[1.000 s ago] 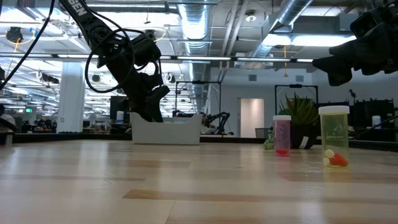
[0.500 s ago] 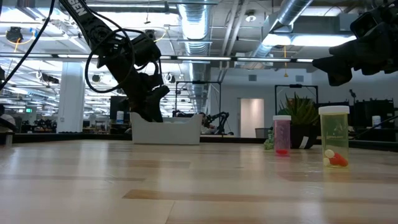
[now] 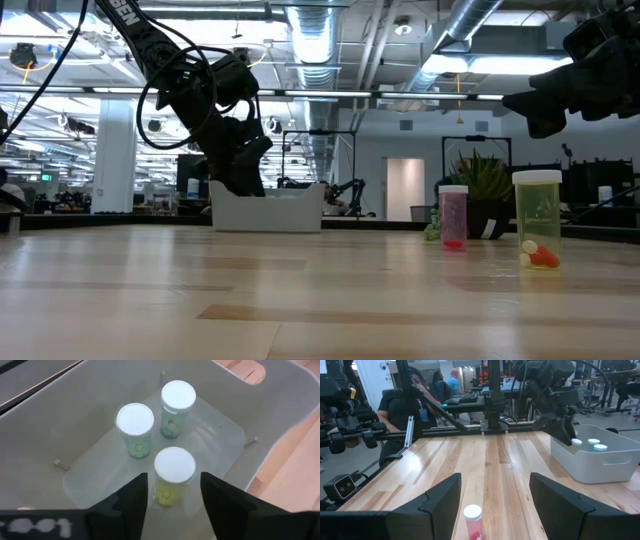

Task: Pick and place pill bottles into a basket
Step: Put the top yellow pill bottle into the gray container, then put the pink pill bottle into the gray container

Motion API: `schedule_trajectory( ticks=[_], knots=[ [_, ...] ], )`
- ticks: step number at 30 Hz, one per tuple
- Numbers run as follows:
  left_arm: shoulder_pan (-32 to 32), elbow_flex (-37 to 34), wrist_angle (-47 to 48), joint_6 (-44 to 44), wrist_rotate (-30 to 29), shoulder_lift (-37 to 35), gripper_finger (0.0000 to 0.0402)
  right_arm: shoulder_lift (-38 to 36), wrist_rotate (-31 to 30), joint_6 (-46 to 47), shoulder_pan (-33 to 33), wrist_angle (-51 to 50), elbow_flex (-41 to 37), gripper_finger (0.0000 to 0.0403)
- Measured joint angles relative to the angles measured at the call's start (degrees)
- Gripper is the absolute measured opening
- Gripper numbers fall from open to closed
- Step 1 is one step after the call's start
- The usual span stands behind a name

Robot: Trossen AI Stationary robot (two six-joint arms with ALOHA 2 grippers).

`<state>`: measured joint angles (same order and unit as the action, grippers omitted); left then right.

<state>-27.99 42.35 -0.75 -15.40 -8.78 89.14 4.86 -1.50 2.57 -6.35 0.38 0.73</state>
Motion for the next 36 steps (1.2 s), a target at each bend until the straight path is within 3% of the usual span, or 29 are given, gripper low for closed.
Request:
schedule_trajectory(
  ticks=[9,17,21,28,32,36],
  knots=[
    [0.7,0.0,0.2,0.3,0.6,-1.7,0.0208,0.0,0.0,0.0,0.0,0.0,0.0,0.0230],
    [4.0,0.0,0.0,1.1,-1.6,-11.3,0.0208,0.0,0.0,0.0,0.0,0.0,0.0,0.0230],
    [9.8,0.0,-0.8,1.0,-0.9,-14.8,0.0208,0.0,0.0,0.0,0.0,0.0,0.0,0.0230],
    [24.0,0.0,-8.5,5.9,-0.7,-13.9,0.0208,0.0,0.0,0.0,0.0,0.0,0.0,0.0230],
    [28.8,0.0,-10.7,9.5,-4.1,-13.3,0.0208,0.0,0.0,0.0,0.0,0.0,0.0,0.0230],
    [32.3,0.0,-10.7,11.5,-3.6,-13.1,0.0208,0.0,0.0,0.0,0.0,0.0,0.0,0.0230]
  ],
)
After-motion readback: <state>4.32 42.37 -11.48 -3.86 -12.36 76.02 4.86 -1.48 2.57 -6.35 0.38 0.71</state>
